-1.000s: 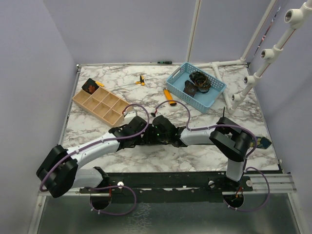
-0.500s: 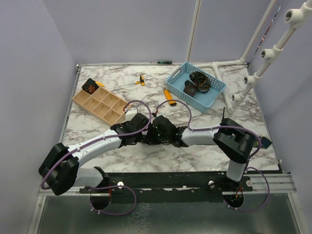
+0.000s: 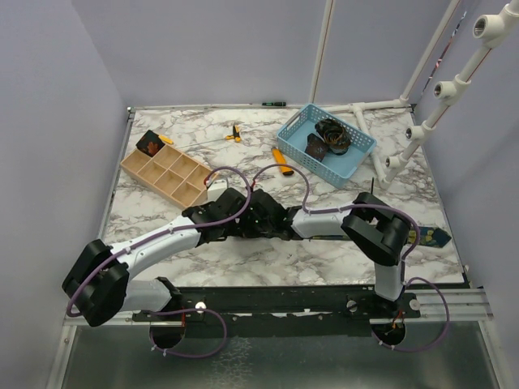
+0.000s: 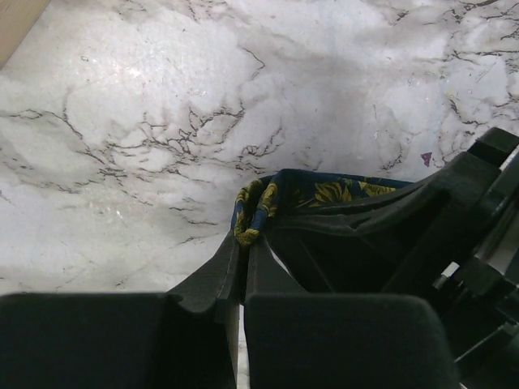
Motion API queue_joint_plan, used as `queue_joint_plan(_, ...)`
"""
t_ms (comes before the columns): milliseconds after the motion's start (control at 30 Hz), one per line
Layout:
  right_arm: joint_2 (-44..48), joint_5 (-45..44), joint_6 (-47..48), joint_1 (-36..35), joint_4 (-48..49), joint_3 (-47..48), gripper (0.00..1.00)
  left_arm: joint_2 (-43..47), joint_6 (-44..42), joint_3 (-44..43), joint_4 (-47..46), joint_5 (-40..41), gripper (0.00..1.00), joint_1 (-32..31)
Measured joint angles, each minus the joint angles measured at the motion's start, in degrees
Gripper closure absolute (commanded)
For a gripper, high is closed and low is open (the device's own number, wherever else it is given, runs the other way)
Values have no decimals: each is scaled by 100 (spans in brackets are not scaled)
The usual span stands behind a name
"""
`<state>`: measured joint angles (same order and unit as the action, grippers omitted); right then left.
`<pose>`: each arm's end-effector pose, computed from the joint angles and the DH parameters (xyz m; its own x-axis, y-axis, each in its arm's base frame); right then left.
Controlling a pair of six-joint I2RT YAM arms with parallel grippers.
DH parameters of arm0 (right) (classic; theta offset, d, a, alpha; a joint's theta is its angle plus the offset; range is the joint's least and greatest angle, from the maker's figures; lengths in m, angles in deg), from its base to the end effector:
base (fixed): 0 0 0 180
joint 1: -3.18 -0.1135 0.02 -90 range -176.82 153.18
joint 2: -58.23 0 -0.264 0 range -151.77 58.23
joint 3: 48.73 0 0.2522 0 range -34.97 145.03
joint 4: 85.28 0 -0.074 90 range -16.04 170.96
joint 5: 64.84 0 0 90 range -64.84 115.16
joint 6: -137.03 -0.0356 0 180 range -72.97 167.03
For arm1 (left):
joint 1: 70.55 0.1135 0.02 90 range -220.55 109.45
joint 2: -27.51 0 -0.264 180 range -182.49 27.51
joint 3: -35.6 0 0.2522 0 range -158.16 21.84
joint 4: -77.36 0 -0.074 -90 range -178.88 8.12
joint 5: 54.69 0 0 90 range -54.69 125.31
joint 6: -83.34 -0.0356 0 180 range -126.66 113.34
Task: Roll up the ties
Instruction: Roll the tie at the center of the board.
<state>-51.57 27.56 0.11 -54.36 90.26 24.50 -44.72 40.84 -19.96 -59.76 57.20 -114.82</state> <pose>0.2105 0.3338 0.1397 -0.8688 -0.0061 -0.4952 -0.3300 0.7526 0.5698 0.1777 -0.1547 0.2003 -0.7948 -0.1806 -0.5793 -0.1089 0.9817 -0.1565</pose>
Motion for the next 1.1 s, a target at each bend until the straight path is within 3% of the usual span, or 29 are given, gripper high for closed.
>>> queue_joint_plan(433, -402, 343, -2, -13, 269, 282, 88, 308, 177, 122, 85, -101, 100, -125)
queue_joint_plan(700, 166, 90, -2, -15, 236, -308, 88, 557, 308, 306, 146, -76, 100, -173)
queue_joint_plan(1100, 350, -195, 31, -9, 127, -326, 88, 590, 372, 326, 234, -59, 100, -173)
